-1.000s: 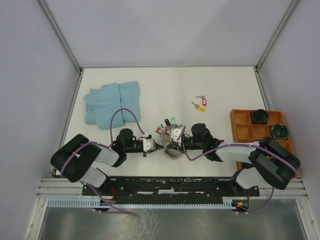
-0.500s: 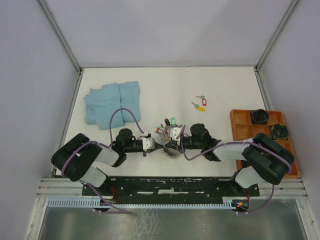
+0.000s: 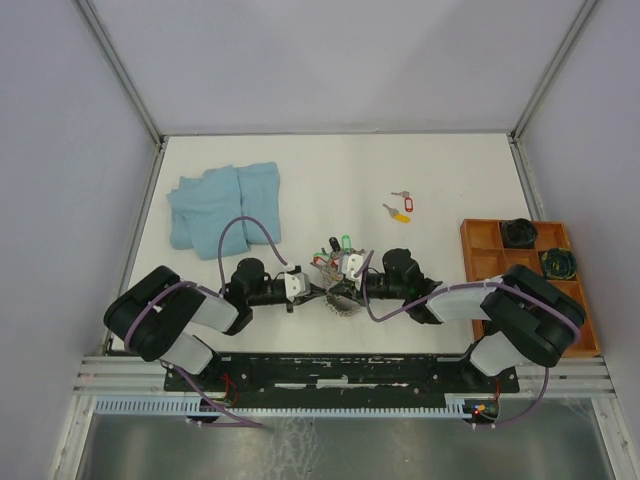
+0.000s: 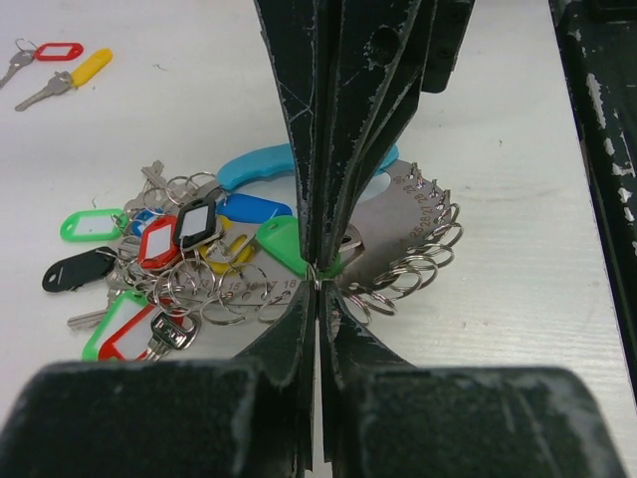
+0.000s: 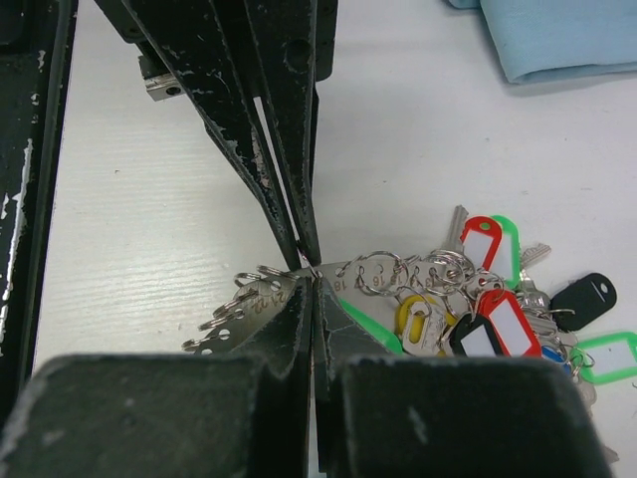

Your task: Put the keys on the keyring

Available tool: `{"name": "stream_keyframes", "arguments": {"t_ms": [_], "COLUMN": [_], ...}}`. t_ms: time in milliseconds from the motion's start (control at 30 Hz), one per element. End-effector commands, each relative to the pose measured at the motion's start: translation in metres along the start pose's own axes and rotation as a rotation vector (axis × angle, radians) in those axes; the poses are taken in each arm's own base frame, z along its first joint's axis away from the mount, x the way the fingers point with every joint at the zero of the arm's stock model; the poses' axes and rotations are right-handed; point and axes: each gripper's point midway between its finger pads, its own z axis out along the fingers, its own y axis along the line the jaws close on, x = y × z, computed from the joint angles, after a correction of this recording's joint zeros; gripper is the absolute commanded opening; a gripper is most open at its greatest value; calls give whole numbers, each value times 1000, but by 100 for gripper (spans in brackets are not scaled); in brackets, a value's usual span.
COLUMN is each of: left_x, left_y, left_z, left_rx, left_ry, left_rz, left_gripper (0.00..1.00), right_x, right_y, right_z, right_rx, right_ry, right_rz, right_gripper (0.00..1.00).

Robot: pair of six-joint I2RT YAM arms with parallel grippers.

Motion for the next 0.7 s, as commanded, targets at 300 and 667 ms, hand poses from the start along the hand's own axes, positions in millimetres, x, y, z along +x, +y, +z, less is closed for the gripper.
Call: {"name": "stream_keyframes", "arguments": {"t_ms": [300, 667], "left_x": [-44, -41], "left_y": [29, 27], "left_z": [-6, -7], "left_rx": [-122, -113], "left_ry": [-165, -152], "left_rz": [-25, -1], "left_gripper": [3, 3], "right_x": [-25, -40], "right_y": [-8, -30], "right_z": [-12, -34], "right_rx": [62, 261], "right_ry": [-42, -29], "right_rz": [-88, 115], "right_gripper": [1, 1]}}
